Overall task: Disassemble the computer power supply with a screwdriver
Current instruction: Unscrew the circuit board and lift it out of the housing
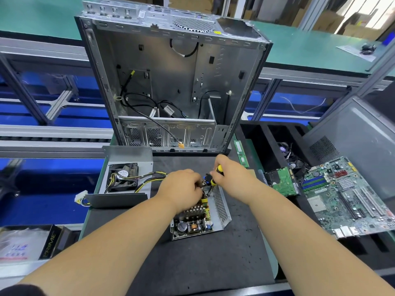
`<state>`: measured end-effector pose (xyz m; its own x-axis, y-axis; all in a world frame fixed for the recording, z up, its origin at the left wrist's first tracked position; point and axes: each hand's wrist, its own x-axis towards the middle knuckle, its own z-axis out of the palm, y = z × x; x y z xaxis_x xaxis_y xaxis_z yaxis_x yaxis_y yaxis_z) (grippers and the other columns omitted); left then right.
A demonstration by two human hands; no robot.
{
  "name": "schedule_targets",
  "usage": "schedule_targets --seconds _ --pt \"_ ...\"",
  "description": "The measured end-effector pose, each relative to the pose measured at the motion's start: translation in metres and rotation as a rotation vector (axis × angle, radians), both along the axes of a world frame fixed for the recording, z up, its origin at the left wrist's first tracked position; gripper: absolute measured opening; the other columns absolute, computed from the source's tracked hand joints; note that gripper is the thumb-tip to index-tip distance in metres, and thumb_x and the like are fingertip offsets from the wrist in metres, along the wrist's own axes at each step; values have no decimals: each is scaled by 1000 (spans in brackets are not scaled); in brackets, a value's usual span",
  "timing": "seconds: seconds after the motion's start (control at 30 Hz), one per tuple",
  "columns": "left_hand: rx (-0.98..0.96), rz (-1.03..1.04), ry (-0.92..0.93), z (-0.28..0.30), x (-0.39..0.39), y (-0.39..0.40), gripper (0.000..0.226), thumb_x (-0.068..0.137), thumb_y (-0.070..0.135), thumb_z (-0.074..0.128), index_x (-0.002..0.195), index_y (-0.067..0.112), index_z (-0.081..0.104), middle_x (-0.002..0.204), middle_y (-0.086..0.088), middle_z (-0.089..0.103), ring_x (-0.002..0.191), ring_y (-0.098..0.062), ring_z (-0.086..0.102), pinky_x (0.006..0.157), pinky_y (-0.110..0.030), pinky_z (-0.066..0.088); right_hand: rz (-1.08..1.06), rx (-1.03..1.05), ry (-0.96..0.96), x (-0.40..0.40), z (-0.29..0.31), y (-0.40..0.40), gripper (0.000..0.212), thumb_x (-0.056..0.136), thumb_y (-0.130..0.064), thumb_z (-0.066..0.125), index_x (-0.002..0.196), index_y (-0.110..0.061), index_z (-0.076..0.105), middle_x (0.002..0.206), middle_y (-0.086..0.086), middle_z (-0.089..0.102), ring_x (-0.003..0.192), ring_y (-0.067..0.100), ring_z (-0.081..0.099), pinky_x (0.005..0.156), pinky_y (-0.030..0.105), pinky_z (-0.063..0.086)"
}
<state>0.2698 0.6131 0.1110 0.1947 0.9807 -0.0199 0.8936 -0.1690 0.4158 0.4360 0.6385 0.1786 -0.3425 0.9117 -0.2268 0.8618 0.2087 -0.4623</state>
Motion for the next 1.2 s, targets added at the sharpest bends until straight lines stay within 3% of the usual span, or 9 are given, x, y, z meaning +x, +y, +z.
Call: schedule_targets --seconds 0.27,0.37,0.43,0.53,0.63,0.8,0.93,1.07,1.2 --pt "-17 1 19 1 1 0 19 83 29 52 94 27 67 98 3 63 95 -25 59 69 -29 35 44 -173 61 3 9 3 5 88 -18 53 83 -19 52 75 -3 53 55 12 39 49 24 30" --pt "-18 0 5 1 1 1 7 84 31 54 87 27 58 89 4 55 93 -27 59 66 -31 33 58 -117 -24 -2 11 3 21 91 -42 58 85 -24 52 76 -8 55 62 8 46 54 29 33" --pt "-24 0 -13 0 1 1 14 84 32 56 95 24 60 92 3 55 96 -27 58 69 -32 38 79 4 -126 -5 11 1 36 94 -58 48 91 -23 48 78 -8 54 71 12 51 57 32 35" --pt "-25 -44 34 1 -1 3 34 85 35 57 117 27 59 112 2 56 110 -25 52 89 -36 43 74 144 -183 -8 9 3 31 99 -49 44 98 -18 40 77 -6 48 77 24 53 59 35 36" --pt "-59 -104 92 4 0 4 46 84 36 55 129 31 55 129 7 57 120 -24 49 99 -38 41 39 143 -142 -9 8 9 27 98 -42 51 95 -18 39 76 -4 48 77 25 52 58 35 34" --pt "-101 -164 197 7 4 4 49 79 38 56 127 29 58 123 7 62 118 -24 53 96 -40 43 103 259 -240 -7 -1 8 23 103 -37 43 96 -16 36 68 -4 43 73 29 52 52 34 27" --pt "-116 -185 219 7 3 5 50 77 40 58 125 26 58 121 6 62 114 -24 54 93 -40 43 133 392 -392 -8 -3 6 33 104 -47 34 94 -16 29 62 -4 40 60 24 45 46 31 19" --pt "-124 -198 240 8 3 6 50 76 41 57 124 26 57 119 4 61 113 -25 55 91 -39 41 154 250 -360 -11 0 13 29 104 -39 42 96 -14 30 65 0 44 66 26 50 47 32 24" --pt "-122 -192 238 7 3 5 43 76 40 58 116 26 59 115 4 60 111 -25 54 90 -38 40 159 102 -254 -9 9 17 16 100 -27 52 96 -17 40 89 2 53 81 24 49 60 34 33"
